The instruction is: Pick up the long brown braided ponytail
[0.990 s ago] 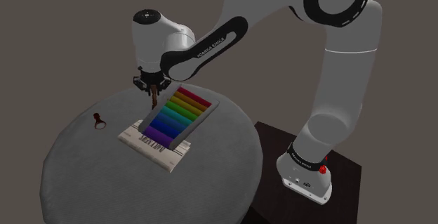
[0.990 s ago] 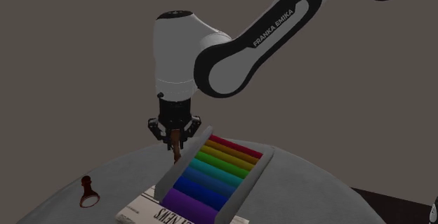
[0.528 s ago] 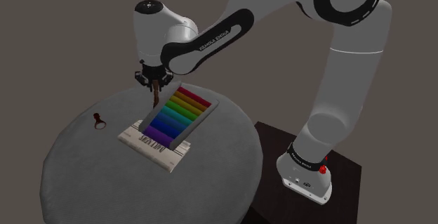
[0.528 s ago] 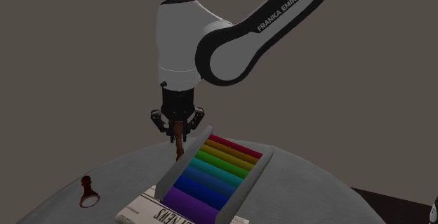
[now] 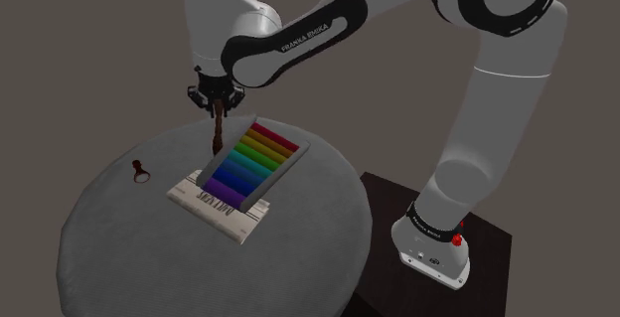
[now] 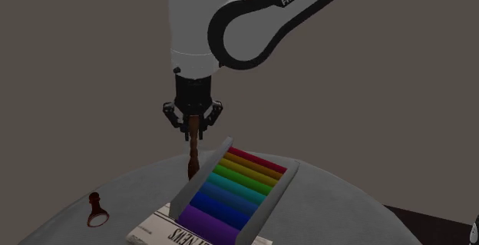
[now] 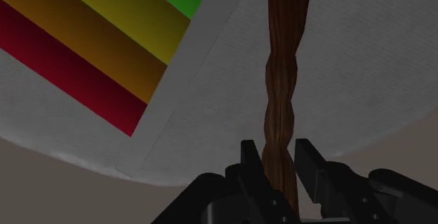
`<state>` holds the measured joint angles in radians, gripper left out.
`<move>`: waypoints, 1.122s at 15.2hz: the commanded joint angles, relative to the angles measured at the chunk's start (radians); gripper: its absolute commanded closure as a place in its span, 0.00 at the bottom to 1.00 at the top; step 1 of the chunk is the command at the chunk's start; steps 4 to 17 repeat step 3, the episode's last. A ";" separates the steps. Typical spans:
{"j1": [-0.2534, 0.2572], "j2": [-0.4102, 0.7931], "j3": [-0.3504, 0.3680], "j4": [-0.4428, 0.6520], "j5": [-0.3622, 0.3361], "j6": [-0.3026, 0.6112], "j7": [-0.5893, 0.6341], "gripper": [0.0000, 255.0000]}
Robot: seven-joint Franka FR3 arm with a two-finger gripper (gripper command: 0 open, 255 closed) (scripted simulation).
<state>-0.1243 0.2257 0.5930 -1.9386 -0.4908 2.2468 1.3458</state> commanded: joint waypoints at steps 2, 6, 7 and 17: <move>-0.004 -0.018 0.006 0.011 0.020 -0.022 -0.018 1.00; -0.004 -0.018 0.006 0.011 0.020 -0.022 -0.018 1.00; -0.004 -0.018 0.006 0.011 0.020 -0.022 -0.018 1.00; -0.004 -0.018 0.006 0.011 0.020 -0.022 -0.018 1.00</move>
